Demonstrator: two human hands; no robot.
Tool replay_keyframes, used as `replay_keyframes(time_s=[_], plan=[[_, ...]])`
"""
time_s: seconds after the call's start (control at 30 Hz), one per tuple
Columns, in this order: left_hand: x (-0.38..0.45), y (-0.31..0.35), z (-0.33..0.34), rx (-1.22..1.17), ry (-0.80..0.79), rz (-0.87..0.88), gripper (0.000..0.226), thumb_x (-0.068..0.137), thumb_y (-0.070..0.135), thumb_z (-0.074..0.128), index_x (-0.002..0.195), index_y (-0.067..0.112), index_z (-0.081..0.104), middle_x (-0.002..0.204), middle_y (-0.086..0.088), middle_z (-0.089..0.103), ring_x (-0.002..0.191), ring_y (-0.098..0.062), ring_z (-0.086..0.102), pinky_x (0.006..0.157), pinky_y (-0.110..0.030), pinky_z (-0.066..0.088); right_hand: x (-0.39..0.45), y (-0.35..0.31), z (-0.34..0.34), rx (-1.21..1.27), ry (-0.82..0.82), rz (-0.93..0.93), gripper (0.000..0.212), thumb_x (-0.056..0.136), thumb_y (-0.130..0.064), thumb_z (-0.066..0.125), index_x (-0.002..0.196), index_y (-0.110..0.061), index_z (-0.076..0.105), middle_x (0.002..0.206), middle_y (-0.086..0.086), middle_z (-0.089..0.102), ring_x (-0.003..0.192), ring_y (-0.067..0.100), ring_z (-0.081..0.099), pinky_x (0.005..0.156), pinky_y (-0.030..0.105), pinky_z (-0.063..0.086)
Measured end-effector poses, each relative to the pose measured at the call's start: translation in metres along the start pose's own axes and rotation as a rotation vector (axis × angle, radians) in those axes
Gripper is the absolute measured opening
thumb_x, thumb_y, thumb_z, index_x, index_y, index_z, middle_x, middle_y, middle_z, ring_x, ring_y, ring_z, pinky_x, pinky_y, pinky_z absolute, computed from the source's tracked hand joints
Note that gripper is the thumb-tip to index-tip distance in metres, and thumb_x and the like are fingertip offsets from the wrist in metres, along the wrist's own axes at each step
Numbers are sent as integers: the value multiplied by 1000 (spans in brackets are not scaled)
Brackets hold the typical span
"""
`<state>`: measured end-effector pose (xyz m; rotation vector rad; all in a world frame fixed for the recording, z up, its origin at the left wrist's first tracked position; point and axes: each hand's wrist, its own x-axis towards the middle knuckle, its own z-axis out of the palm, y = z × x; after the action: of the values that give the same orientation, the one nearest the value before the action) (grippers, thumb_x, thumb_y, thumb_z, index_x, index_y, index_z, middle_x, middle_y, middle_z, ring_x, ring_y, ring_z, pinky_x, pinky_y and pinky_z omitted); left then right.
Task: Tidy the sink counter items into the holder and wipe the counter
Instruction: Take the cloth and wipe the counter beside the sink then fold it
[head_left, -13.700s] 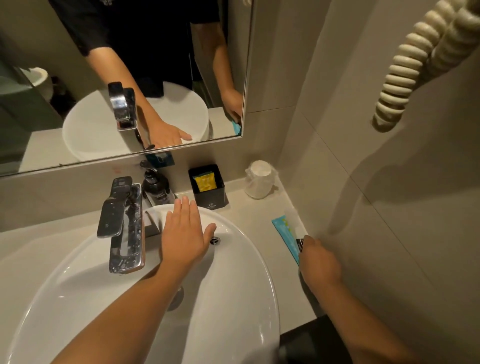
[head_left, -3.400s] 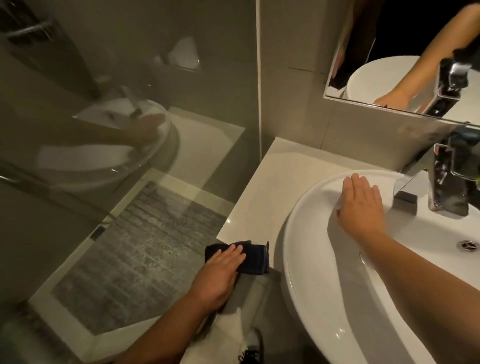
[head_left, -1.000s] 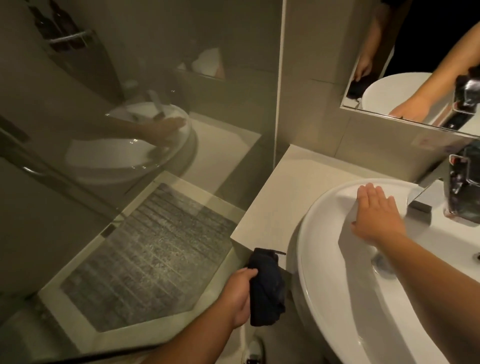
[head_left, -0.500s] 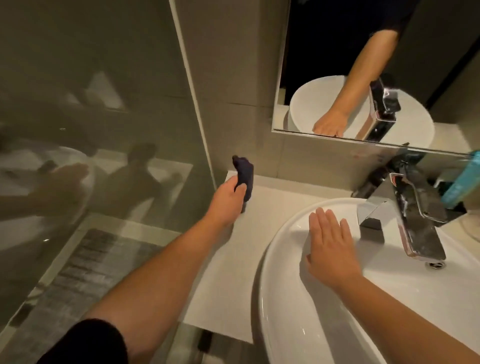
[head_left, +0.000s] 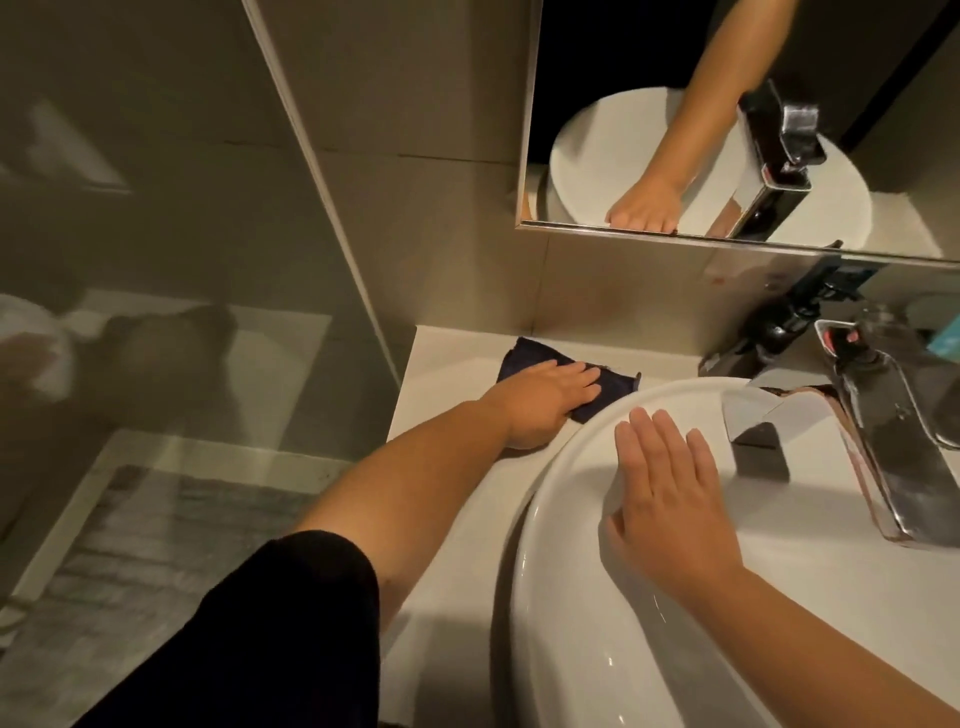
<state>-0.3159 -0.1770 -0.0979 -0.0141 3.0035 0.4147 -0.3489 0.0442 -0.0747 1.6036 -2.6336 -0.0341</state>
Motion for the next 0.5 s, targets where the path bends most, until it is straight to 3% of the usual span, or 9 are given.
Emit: replay_keyframes(time_s=[0.13,0.2,0.4,0.5], plan=[[-63,11,11,-40,15,-73,53,97,15,42,147,20,28,158,1,20,145,-16,12,117,-34,7,0,0,-4,1,-11,-22,78,72,-24,59,142,-2,32,150,22,35,140,40,27,116,56,14],[-101,21,17,-51,25,-121,53,97,16,41,148,21,26,158,2,20,145,-15,12,117,-34,7,0,2,-6,0,-22,-24,80,71,-21,63,142,-1,31,150,23,33,141,41,26,115,57,17],[-202,79,39,-116,87,-248,49,95,12,42,143,14,36,156,-3,27,144,-21,20,117,-38,9,-1,4,-9,-83,-124,-19,81,84,-30,47,149,-6,5,160,16,6,146,34,-2,118,51,-3],[-235,116,52,-120,108,-316,48,94,13,42,142,14,38,155,-3,28,144,-20,19,117,-36,6,-2,3,-13,-95,-166,-20,85,85,-35,45,149,-7,-3,160,14,-2,146,33,-7,118,51,-4]])
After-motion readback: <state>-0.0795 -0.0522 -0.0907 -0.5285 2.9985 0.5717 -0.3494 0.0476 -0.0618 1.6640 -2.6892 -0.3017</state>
